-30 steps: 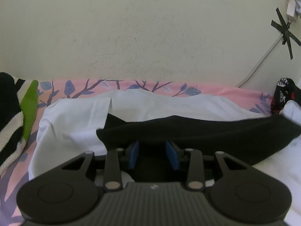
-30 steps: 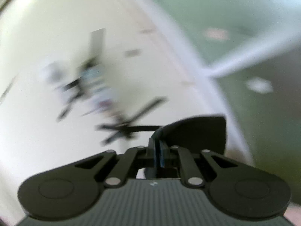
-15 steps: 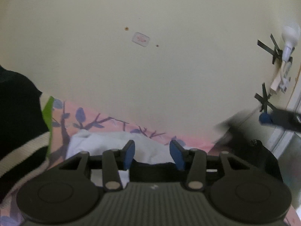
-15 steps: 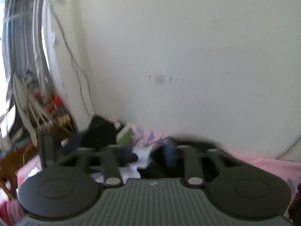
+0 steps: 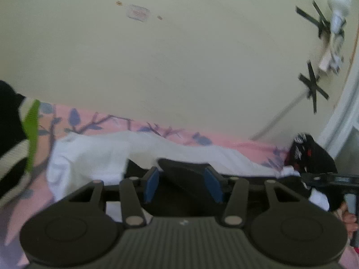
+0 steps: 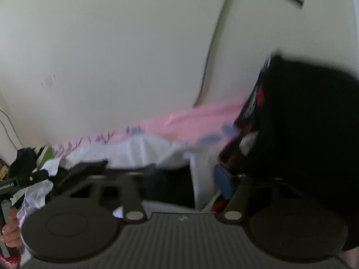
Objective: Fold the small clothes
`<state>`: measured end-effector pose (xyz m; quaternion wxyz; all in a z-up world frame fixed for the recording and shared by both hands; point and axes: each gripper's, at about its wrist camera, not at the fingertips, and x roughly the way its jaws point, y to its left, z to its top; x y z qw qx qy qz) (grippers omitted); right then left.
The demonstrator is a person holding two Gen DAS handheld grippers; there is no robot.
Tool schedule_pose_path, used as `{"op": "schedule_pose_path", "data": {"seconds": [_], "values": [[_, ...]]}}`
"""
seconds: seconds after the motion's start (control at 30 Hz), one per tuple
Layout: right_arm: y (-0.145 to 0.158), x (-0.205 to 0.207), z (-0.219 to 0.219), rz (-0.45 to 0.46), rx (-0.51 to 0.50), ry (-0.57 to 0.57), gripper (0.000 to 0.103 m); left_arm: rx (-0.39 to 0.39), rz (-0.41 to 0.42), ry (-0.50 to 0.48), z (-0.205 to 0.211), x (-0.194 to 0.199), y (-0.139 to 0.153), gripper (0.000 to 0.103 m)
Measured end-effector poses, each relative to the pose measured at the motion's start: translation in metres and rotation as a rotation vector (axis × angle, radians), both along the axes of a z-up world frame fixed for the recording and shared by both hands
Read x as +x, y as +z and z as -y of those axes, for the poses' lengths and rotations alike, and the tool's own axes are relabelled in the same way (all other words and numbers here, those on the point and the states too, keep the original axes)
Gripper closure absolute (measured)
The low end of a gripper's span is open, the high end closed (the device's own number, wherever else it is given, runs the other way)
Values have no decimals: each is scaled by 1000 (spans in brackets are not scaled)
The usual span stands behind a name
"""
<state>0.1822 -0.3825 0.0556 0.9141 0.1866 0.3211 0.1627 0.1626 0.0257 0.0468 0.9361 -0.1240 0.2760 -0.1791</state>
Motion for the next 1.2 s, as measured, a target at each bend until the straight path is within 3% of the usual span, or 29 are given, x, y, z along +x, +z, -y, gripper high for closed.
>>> {"op": "schedule_pose_path", "data": {"seconds": [0.07, 0.2, 0.23, 0.37, 0.47, 0.53, 0.57, 0.6, 0.63, 0.7, 0.73, 0.77, 0.8, 0.9, 0.97, 1.03, 1.1, 1.13, 1.2], "values": [[-5, -4, -23, 10, -1, 68, 58, 26, -4, -25, 9, -1, -2, 57], [15, -28, -88, 205, -203, 294, 45, 70, -4, -25, 16, -2, -4, 52], [19, -30, -92, 249, -209, 328, 48, 70, -16, -12, 16, 0, -4, 52], [34, -32, -71, 313, -140, 242, 49, 59, -64, 12, 16, 11, -5, 52], [29, -28, -41, 274, -84, 131, 48, 77, -83, 3, 26, 19, -5, 52], [22, -27, -22, 220, -59, 77, 48, 133, -107, 3, 39, 26, -7, 57], [16, -27, -15, 192, -54, 52, 48, 162, -127, 8, 45, 30, -10, 60], [11, -28, -9, 164, -44, 38, 47, 180, -142, 3, 50, 34, -12, 82], [8, -26, -1, 129, -25, 32, 50, 186, -151, -10, 54, 38, -15, 94], [-1, -21, 13, 41, 17, 35, 68, 188, -142, 8, 56, 36, -16, 95], [-9, -16, 12, -1, 39, 47, 88, 180, -125, 10, 55, 33, -13, 95], [-13, -12, 11, -27, 50, 47, 101, 167, -101, 13, 53, 27, -8, 95], [-12, -12, 9, -18, 58, 45, 102, 149, -67, 16, 48, 18, 1, 95], [12, -26, 2, 135, 54, 30, 103, 109, 17, 53, 28, -7, 24, 95], [28, -29, -9, 203, 81, 90, 103, 99, 44, 116, 11, -20, 32, 95], [31, -19, -30, 174, 141, 210, 101, 104, 27, 176, -3, -25, 29, 95], [19, -2, -57, 56, 165, 353, 83, 124, -32, 201, -8, -20, 16, 94], [9, 6, -71, -10, 136, 389, 71, 134, -81, 200, -9, -16, 6, 94], [1, 6, -82, -11, 49, 371, 71, 147, -122, 181, -9, -14, -10, 91]]}}
